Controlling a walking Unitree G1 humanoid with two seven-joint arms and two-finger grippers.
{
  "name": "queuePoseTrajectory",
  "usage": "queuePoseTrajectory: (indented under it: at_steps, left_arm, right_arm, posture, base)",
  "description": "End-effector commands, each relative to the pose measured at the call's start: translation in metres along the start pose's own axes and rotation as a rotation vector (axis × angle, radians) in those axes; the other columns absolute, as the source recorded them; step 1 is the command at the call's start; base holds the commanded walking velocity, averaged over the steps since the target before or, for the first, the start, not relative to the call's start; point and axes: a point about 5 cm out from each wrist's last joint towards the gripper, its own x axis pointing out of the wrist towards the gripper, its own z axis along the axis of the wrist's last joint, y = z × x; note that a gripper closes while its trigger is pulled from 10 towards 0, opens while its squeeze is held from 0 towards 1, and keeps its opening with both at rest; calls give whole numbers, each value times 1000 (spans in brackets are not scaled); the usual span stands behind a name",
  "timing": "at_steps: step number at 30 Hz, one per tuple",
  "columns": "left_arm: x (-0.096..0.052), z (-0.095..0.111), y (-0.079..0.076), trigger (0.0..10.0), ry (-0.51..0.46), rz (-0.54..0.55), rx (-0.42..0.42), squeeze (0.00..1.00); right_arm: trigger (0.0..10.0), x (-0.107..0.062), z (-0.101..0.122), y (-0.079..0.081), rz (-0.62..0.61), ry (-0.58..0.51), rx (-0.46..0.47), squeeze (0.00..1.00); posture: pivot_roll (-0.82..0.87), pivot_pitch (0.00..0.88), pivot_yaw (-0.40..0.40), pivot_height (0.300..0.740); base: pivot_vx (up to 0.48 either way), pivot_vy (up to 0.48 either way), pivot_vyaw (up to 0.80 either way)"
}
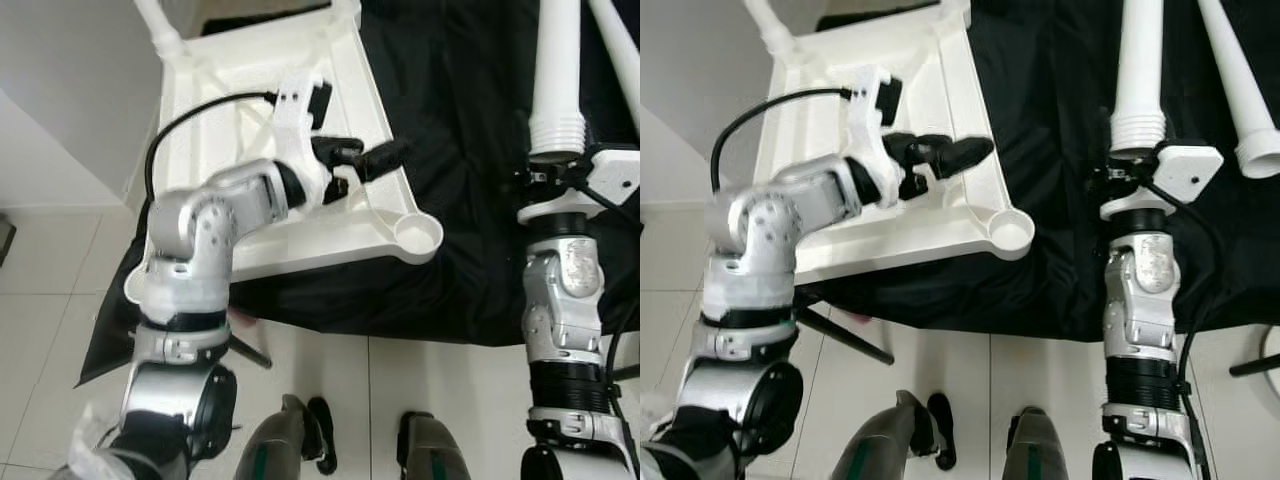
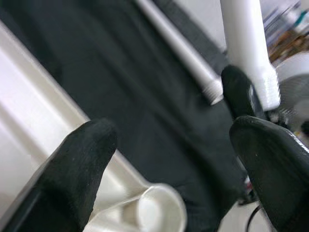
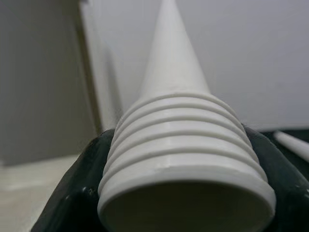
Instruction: Building children table
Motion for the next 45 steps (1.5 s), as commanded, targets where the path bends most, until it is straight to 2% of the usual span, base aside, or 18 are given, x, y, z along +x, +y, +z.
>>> queuePoseTrajectory:
  at_steps: [1, 2, 3, 4, 5, 10, 11, 12, 14, 18, 25, 31, 33, 35, 45]
  left_arm:
    - [-2, 3, -3, 10000, 2, -134, -69, 0]
    - [-2, 3, -3, 10000, 2, -134, -69, 0]
    - [0, 9, -3, 10000, -1, -165, -123, 0]
    - [0, 9, -3, 10000, -1, -165, -123, 0]
    - [4, 18, -5, 10000, -2, -216, -180, 0]
    - [6, 20, -6, 10000, -1, -230, -196, 0]
    - [8, 22, -7, 10000, -1, -250, -223, 0]
    - [8, 22, -7, 10000, -1, -250, -223, 0]
    - [12, 29, -9, 10000, -3, -280, -263, 0]
    - [13, 31, -9, 10000, -6, -289, -274, 0]
    - [15, 47, -5, 10000, -23, -281, -326, 0]
    - [15, 58, 5, 10000, -59, -243, -353, 0]
    - [15, 64, 12, 10000, -76, -208, -357, 0]
    - [15, 64, 12, 10000, -76, -208, -357, 0]
    - [11, 77, 33, 10000, -144, -109, -383, 0]
  right_arm:
    - [10000, 2, 9, 16, 77, -37, 39, 0]
    - [10000, 2, 9, 16, 77, -37, 39, 0]
    - [10000, 2, 14, 28, 146, -45, 65, 0]
    - [10000, 2, 14, 28, 146, -45, 65, 0]
    - [10000, -3, 17, 49, 271, -32, 84, 0]
    - [10000, -4, 16, 54, 308, -19, 97, 0]
    - [10000, -7, 16, 61, 357, -1, 108, 0]
    - [10000, -7, 16, 61, 357, -1, 108, 0]
    - [10000, -12, 14, 73, 467, 39, 131, 0]
    - [10000, -14, 13, 76, 495, 50, 135, 0]
    - [10000, -33, 9, 89, 640, 128, 129, 0]
    - [10000, -41, 8, 89, 643, 157, 130, 0]
    - [10000, -46, 8, 87, 635, 179, 131, 0]
    - [10000, -46, 8, 87, 635, 179, 131, 0]
    - [10000, -51, 9, 84, 631, 200, 122, 0]
  posture:
    - [-5, 46, 182, 740]
    - [-5, 46, 182, 740]
    - [-2, 37, 183, 740]
    - [-2, 37, 183, 740]
    - [0, 28, 180, 740]
    - [0, 28, 180, 740]
    - [-2, 23, 180, 740]
    - [-2, 23, 180, 740]
    - [-1, 15, 183, 740]
    - [-1, 15, 183, 740]
    - [-1, 9, 190, 740]
    - [-5, 12, 192, 740]
    - [-14, 18, 193, 740]
    - [-14, 18, 193, 740]
    - [-23, 25, 199, 740]
  base:
    - [0, 0, 0]
    - [0, 0, 0]
    - [0, 0, 0]
    - [0, 0, 0]
    - [0, 0, 0]
    - [0, 0, 0]
    - [0, 0, 0]
    - [0, 0, 0]
    - [0, 0, 0]
    - [0, 0, 0]
    - [0, 0, 0]
    - [0, 0, 0]
    - [0, 0, 0]
    - [0, 0, 0]
    - [0, 0, 0]
